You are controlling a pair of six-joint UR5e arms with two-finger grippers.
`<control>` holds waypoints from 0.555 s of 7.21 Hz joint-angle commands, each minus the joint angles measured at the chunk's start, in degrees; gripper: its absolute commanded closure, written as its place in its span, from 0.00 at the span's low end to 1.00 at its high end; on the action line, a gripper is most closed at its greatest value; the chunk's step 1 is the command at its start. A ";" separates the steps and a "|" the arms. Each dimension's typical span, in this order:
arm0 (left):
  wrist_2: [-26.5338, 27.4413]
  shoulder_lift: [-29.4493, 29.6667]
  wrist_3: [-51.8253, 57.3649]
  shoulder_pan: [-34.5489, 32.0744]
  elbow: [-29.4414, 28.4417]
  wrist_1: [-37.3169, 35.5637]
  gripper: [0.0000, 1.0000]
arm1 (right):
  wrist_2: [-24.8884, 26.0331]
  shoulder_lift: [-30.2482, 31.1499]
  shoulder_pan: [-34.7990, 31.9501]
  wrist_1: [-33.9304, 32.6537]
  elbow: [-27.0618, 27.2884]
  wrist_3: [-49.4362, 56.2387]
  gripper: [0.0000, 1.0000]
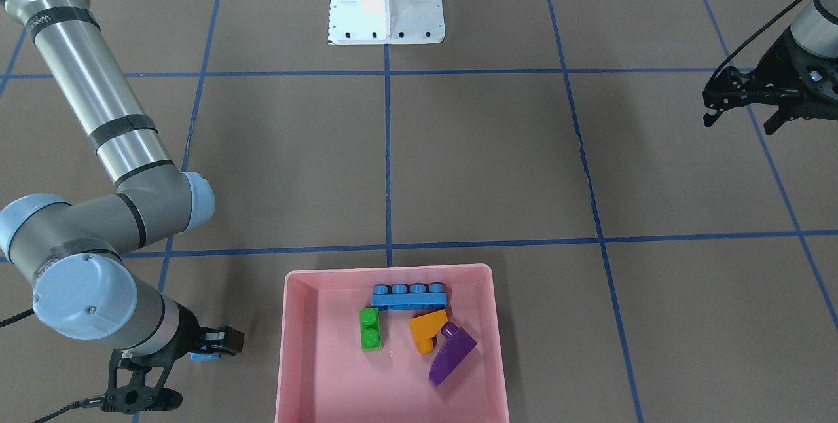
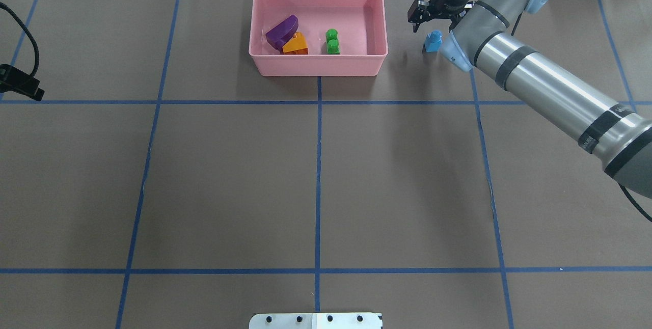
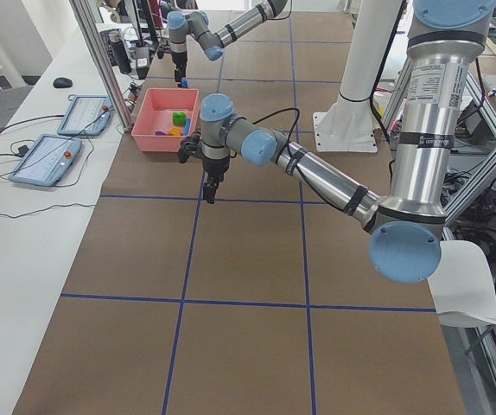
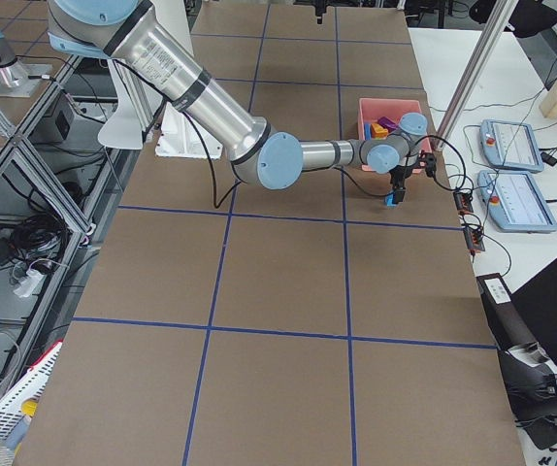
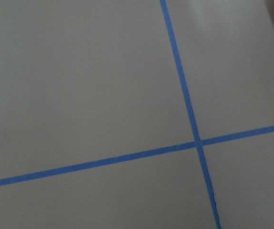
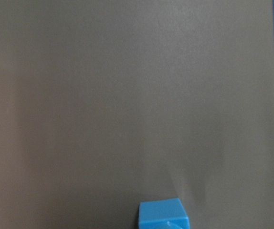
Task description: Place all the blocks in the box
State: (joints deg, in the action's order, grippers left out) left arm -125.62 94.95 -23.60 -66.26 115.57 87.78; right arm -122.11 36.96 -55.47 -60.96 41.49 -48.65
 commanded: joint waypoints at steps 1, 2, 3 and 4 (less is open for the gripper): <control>-0.15 -0.55 0.05 -0.01 0.79 -0.24 0.00 | 0.21 0.92 0.80 0.49 0.00 0.05 0.78; -0.15 -1.16 0.05 -0.01 1.05 -0.24 0.00 | 0.12 0.92 0.54 0.49 0.00 0.22 1.00; -0.24 -1.78 0.22 -0.10 1.75 -0.24 0.00 | 0.04 0.92 0.01 0.49 0.08 0.22 1.00; -0.24 -3.96 2.83 -0.45 2.37 -0.24 0.00 | -0.14 0.84 -0.34 0.41 0.17 0.22 1.00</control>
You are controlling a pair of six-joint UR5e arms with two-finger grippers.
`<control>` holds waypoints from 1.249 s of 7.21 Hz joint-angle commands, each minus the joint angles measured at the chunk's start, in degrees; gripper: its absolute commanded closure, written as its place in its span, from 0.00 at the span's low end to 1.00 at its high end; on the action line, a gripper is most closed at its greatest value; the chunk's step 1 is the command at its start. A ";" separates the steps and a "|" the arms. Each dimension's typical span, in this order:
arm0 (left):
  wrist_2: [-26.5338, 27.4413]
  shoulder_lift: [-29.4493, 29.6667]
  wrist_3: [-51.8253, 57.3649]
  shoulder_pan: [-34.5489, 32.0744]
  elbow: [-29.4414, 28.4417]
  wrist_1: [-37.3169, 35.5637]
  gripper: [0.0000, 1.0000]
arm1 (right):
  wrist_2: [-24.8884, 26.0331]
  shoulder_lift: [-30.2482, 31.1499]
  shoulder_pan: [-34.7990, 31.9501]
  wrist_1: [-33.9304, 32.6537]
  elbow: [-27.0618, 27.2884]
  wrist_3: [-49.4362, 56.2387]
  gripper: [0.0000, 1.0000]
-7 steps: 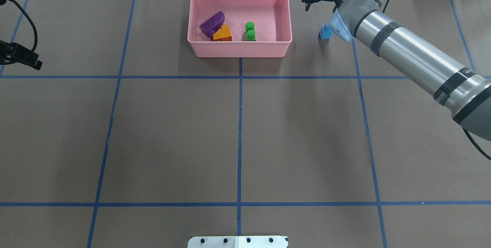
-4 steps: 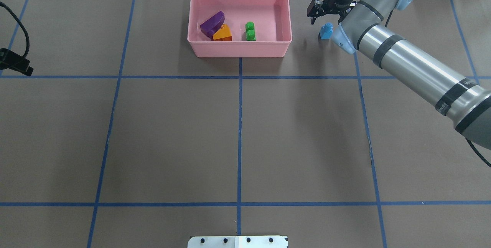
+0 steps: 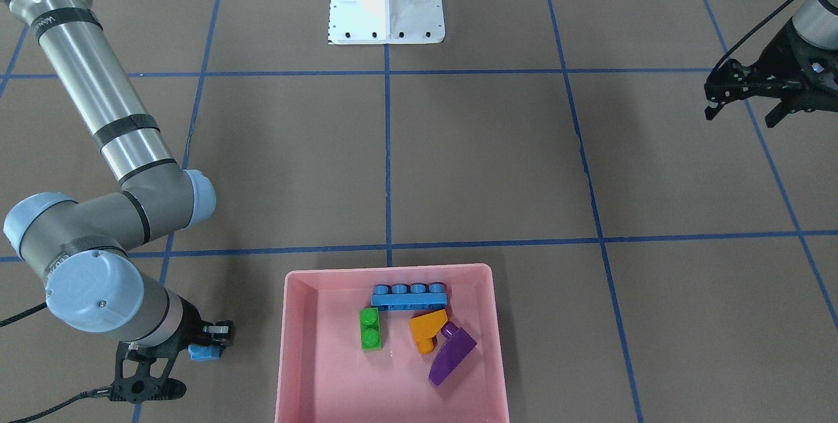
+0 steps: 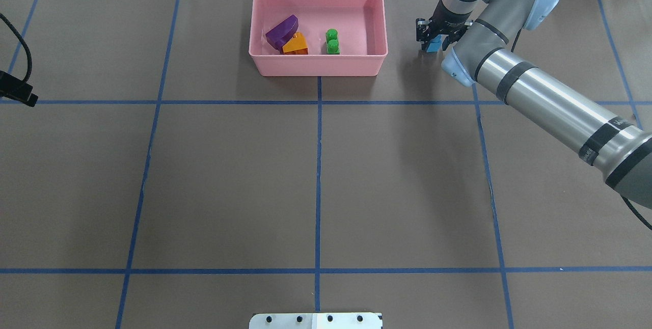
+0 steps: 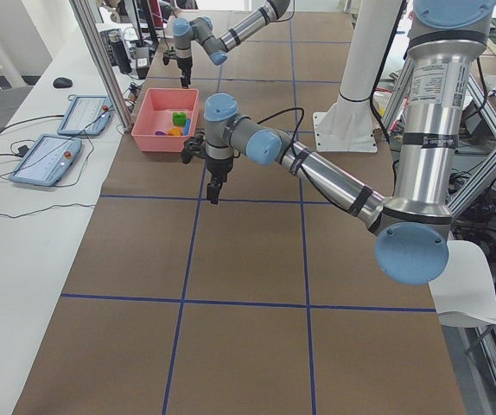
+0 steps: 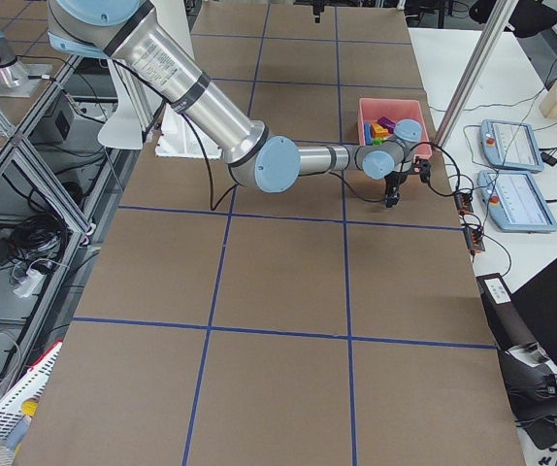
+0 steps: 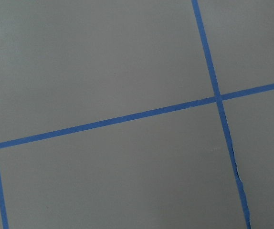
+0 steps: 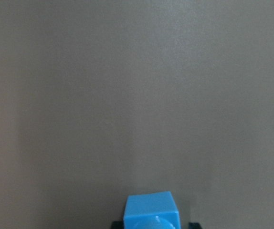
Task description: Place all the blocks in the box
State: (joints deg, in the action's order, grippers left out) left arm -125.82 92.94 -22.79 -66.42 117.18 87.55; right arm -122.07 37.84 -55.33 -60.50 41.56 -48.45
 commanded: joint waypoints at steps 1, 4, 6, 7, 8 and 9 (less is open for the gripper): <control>-0.12 -3.63 5.10 -0.46 1.46 -0.01 0.00 | -0.27 -0.13 -0.83 -0.06 0.37 0.02 1.00; -7.03 -11.52 15.02 -6.84 1.82 0.52 0.00 | -2.71 -0.13 -4.25 -0.84 2.99 0.64 1.00; -8.38 -16.20 24.33 -13.35 1.21 0.26 0.00 | -3.43 -5.80 -4.88 -11.16 5.46 -0.24 1.00; -8.39 -16.82 28.72 -16.34 -0.36 -0.09 0.00 | -3.26 -8.98 -4.18 -13.48 5.29 -5.20 1.00; -8.39 -16.83 31.12 -18.54 -2.12 -0.01 0.00 | -2.65 -10.92 -2.70 -13.50 5.03 -8.38 1.00; -8.47 -16.83 33.23 -20.13 -3.96 -0.01 0.00 | -0.03 -12.51 0.10 -13.07 5.03 -12.94 1.00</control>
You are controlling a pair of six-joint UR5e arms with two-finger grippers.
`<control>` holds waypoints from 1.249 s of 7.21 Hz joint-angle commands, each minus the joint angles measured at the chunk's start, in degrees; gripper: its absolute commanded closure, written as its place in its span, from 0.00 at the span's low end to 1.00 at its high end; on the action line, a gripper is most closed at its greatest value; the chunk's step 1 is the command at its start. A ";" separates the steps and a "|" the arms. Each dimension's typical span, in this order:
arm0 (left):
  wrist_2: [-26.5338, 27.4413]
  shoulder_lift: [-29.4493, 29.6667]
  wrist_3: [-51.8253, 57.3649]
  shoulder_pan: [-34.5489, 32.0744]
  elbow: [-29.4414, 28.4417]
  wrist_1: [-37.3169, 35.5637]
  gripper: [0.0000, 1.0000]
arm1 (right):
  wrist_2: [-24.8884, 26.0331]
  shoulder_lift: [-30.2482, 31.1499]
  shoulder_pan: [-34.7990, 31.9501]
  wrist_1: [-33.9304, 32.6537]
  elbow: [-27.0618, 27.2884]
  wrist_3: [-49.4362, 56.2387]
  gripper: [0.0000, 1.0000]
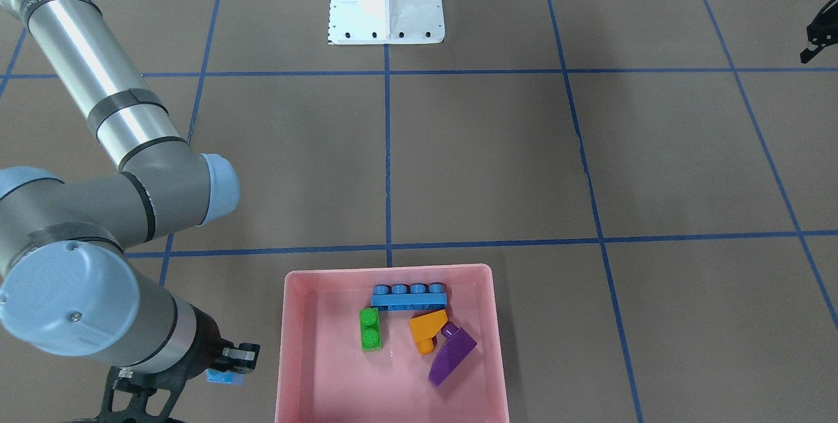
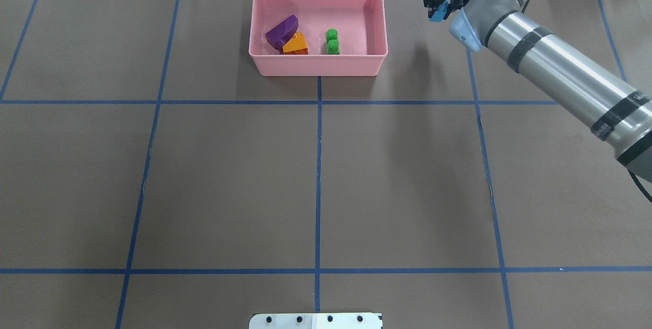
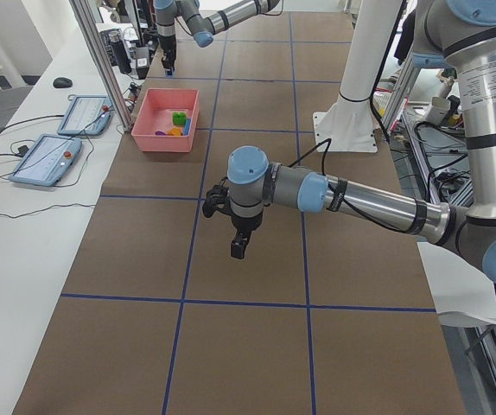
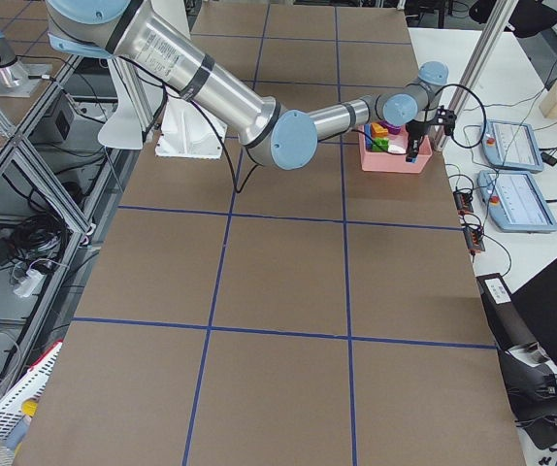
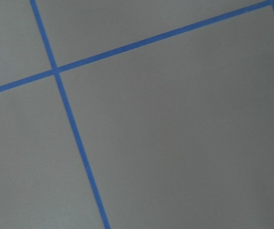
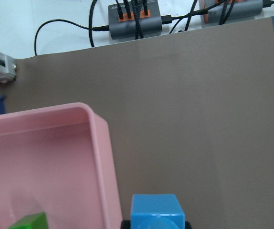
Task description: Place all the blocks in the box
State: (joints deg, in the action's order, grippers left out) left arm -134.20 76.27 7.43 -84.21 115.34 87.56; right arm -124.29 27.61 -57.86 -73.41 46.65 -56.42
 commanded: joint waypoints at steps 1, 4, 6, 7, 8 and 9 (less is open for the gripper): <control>-0.27 -0.16 5.98 -4.01 -3.62 -0.02 0.00 | 5.08 -3.52 5.45 0.46 -0.59 -8.32 1.00; -0.27 -0.07 6.28 -5.60 -3.81 -2.55 0.00 | 7.22 -3.44 8.55 6.88 -2.44 -13.81 0.01; -0.54 0.45 6.19 -6.40 -4.68 -3.88 0.00 | 1.81 -1.00 4.98 5.31 2.71 -12.93 0.00; -0.54 1.76 6.19 -7.36 -6.51 -5.02 0.00 | -2.06 4.33 1.47 1.56 10.67 -11.88 0.00; -0.54 2.38 6.19 -7.46 -8.19 -4.95 0.00 | -3.23 11.43 -0.74 -3.53 20.66 -7.09 0.00; -0.54 4.56 6.10 -7.46 -10.47 -5.21 0.00 | -4.37 17.85 -2.68 -9.67 29.12 -0.25 0.00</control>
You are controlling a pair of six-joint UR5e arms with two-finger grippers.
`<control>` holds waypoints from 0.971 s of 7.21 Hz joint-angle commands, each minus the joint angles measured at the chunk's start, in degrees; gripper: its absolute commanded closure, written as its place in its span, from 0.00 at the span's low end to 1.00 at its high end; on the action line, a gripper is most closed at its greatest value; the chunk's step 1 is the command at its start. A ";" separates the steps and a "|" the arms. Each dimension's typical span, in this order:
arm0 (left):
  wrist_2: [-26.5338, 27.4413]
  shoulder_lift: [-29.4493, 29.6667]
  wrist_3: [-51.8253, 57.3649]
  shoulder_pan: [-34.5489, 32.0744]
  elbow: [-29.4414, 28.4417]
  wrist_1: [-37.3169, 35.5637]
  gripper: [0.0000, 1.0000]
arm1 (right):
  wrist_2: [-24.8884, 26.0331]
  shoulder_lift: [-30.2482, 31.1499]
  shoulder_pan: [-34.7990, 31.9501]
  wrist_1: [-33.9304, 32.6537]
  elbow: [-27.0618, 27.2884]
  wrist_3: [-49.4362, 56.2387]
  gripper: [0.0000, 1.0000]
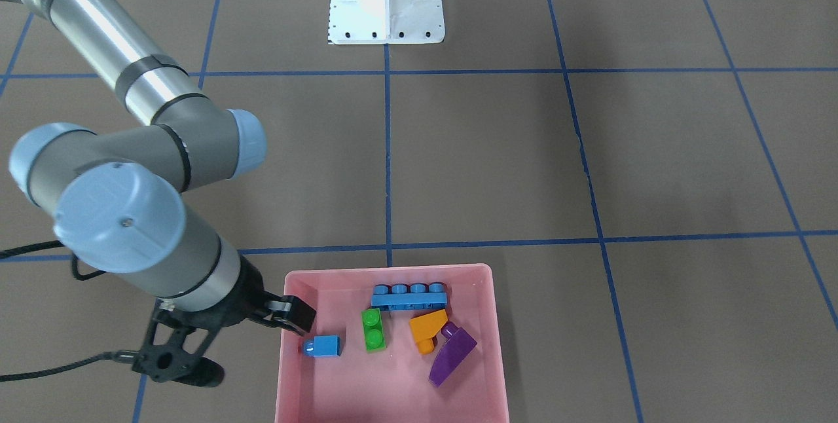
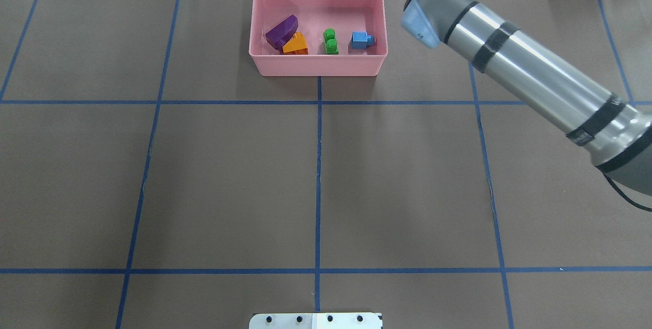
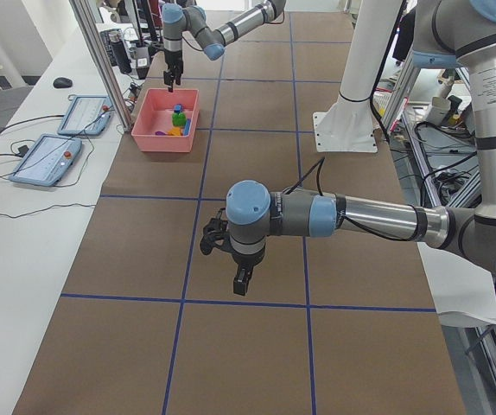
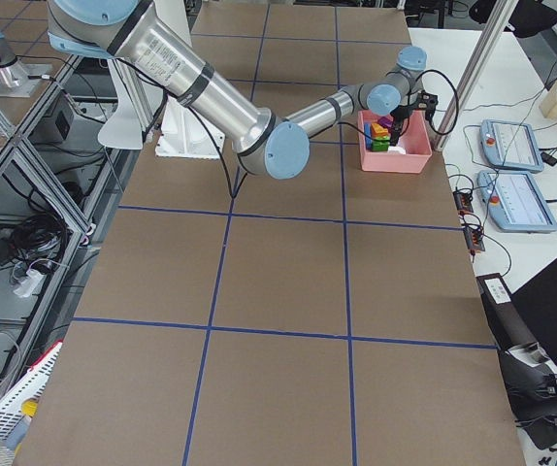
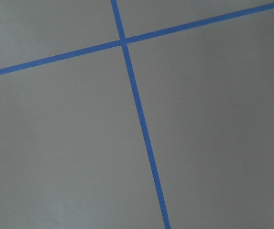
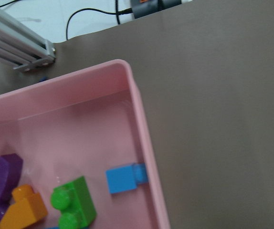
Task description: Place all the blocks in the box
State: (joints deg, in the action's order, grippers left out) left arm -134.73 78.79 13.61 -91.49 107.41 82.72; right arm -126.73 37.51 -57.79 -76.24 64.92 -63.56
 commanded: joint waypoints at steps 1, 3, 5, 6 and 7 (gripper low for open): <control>-0.01 3.38 -0.42 -0.18 -3.52 -0.37 0.00 | -2.29 14.97 -4.68 -9.43 17.63 12.62 0.00; -0.01 6.36 -0.77 -0.18 -6.32 -0.72 0.00 | -8.41 28.96 -13.09 -9.81 25.06 24.74 0.00; 0.17 7.78 -1.30 -0.18 -7.74 -0.72 0.00 | -9.76 44.67 -20.66 -9.72 29.55 41.58 0.00; 0.34 8.04 -1.56 -0.18 -7.75 -0.63 0.00 | -9.68 50.23 -23.39 -9.54 29.65 48.12 0.00; 0.17 8.40 -1.57 -0.18 -7.83 -0.63 0.00 | -8.98 54.29 -25.07 -9.19 28.78 54.19 0.00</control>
State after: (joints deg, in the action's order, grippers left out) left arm -134.50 86.75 12.18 -91.67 99.74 82.06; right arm -136.17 85.75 -80.16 -85.76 94.02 -17.44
